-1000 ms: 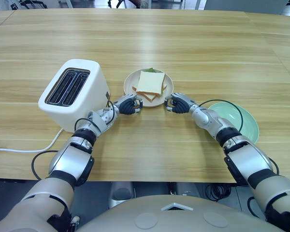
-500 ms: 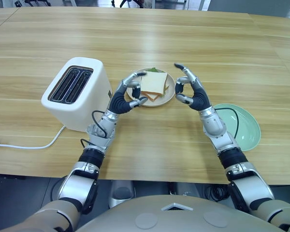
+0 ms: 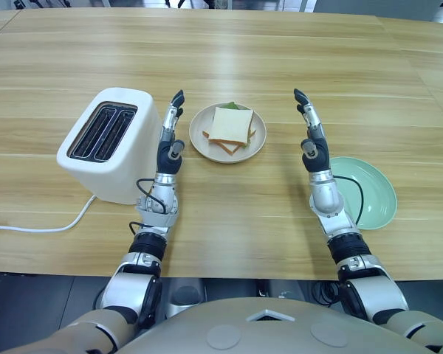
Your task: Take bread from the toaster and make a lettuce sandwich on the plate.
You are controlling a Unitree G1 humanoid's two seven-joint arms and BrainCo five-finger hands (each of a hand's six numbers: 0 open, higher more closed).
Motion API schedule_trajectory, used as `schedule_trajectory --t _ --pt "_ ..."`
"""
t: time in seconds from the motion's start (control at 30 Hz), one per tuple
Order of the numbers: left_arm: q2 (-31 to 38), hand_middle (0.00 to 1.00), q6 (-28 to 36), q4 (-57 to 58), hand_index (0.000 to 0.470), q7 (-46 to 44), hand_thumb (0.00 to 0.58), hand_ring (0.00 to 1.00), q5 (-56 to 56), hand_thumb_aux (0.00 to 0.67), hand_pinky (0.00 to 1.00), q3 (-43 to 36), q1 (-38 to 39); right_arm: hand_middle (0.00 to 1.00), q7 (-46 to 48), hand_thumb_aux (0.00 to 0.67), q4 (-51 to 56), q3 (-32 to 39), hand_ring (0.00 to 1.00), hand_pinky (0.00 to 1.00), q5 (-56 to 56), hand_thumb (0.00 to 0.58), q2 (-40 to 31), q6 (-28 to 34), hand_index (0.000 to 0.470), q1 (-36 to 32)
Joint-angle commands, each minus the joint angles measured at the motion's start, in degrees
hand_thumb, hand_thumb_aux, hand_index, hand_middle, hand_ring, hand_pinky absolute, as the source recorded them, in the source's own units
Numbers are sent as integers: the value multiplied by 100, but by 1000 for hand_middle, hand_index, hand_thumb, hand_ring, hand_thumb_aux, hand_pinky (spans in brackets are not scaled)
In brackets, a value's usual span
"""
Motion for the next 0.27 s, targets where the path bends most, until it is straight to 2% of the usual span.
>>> schedule_trajectory --t 0.03,0.27 --pt "-8 0 29 38 0 94 0 0 182 0 0 25 45 0 -8 0 -97 -59 0 0 -56 0 -10 -50 0 79" --pt "-15 0 -34 15 0 383 0 0 380 0 0 97 96 0 -200 0 10 -113 0 0 -257 0 -18 -21 0 58"
